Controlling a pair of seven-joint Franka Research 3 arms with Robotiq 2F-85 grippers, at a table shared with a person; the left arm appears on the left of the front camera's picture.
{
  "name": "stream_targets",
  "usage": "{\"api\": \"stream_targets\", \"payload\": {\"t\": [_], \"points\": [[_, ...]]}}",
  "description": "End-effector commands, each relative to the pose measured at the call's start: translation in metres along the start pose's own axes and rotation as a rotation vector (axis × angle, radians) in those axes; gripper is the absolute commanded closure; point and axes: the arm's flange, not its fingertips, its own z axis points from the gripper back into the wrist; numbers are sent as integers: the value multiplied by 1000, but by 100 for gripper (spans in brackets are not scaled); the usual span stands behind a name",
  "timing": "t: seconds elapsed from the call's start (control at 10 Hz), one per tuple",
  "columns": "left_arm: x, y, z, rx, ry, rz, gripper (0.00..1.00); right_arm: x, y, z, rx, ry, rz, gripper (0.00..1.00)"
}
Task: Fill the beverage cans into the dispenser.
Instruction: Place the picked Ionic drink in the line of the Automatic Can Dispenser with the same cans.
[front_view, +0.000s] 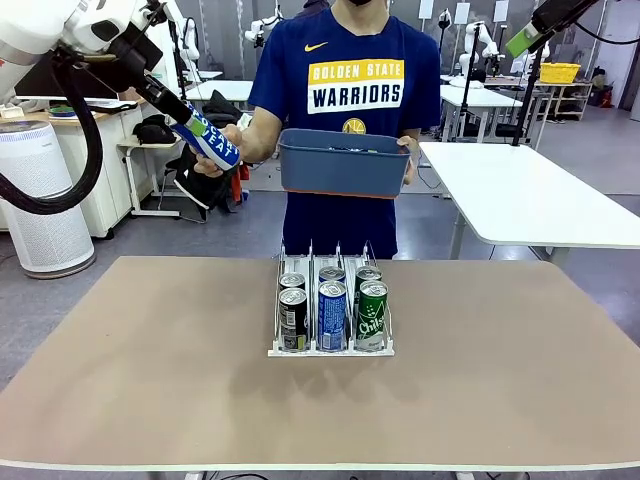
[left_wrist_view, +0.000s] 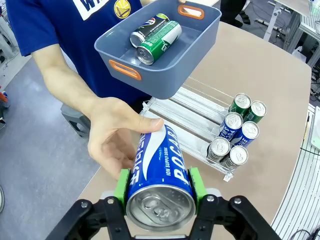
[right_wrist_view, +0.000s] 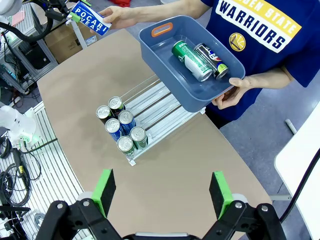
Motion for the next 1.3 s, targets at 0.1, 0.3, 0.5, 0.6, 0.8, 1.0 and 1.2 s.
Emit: {"api": "stream_targets", "payload": {"t": [0.1,0.3,0.5,0.6,0.8,1.0,1.2], "points": [[-1,1,2,2,-4,3,100,-1,2,1,3,-5,-2,0],[-1,1,2,2,-4,3,100,-1,2,1,3,-5,-2,0],[-1,1,2,2,-4,3,100,-1,2,1,3,-5,-2,0],[-1,1,2,2,-4,3,100,-1,2,1,3,-5,-2,0],[-1,1,2,2,-4,3,100,-1,2,1,3,-5,-2,0],[-1,1,2,2,-4,3,100,-1,2,1,3,-5,-2,0],[-1,1,2,2,-4,3,100,-1,2,1,3,-5,-2,0]]}}
